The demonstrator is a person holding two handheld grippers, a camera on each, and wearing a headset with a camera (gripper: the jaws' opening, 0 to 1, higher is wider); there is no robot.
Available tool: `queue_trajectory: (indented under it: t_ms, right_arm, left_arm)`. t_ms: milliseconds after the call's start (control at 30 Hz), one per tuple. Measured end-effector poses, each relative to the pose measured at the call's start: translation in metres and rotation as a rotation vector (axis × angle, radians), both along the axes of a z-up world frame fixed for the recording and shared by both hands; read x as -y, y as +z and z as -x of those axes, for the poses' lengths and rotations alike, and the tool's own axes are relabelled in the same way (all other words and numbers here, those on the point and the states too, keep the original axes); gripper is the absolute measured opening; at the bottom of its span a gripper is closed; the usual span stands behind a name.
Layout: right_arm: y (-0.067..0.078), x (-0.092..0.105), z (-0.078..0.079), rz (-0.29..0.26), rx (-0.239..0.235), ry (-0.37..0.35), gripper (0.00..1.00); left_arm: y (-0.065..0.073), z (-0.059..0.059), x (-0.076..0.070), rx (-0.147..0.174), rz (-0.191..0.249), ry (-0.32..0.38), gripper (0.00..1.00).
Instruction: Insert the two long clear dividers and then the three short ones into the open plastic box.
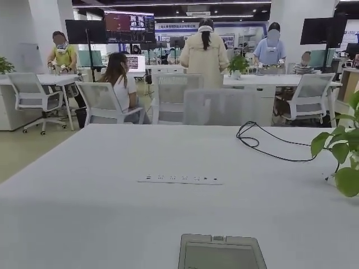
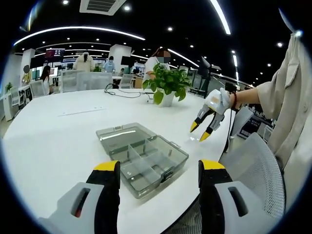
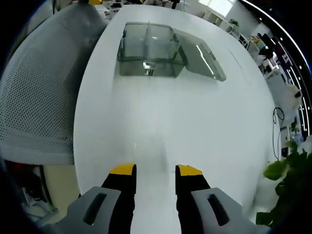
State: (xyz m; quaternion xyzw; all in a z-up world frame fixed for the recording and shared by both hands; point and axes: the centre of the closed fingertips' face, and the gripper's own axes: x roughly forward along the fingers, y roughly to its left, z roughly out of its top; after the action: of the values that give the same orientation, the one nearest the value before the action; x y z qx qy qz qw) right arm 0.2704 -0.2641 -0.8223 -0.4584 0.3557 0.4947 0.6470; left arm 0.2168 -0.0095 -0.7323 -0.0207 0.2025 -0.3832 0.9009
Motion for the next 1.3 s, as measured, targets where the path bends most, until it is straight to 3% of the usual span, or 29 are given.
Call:
queue_trajectory:
  t_ms: [200,367,500,733,967,1300]
  right_arm:
    - [0.029,-0.04,-0.009,-0.079,0.121,0.036,0.32]
    - [0.051,-0.082,-0.006,-0.162,0.179,0.079,0.32]
    - [0.061,-0.11,-0.002,-0.209,0.21,0.114,0.32]
    - [0.074,-0.153,0.01,-0.288,0.222,0.17,0.32]
    - [0.084,-0.188,0.024,-0.358,0.224,0.22,0.32]
    - [0.093,-0.218,0.04,-0.424,0.224,0.267,0.32]
  left_arm:
    - [0.002,0.0,0.003,-0.009,0.034,0.008,0.59]
    - [0.004,-0.001,0.005,-0.033,0.087,0.027,0.53]
    - [0.004,0.0,0.005,-0.046,0.105,0.038,0.49]
    - [0.006,0.0,0.006,-0.061,0.139,0.041,0.4]
    - [0.012,0.0,0.008,-0.078,0.21,0.054,0.33]
    - [0.017,0.002,0.015,-0.115,0.289,0.053,0.22]
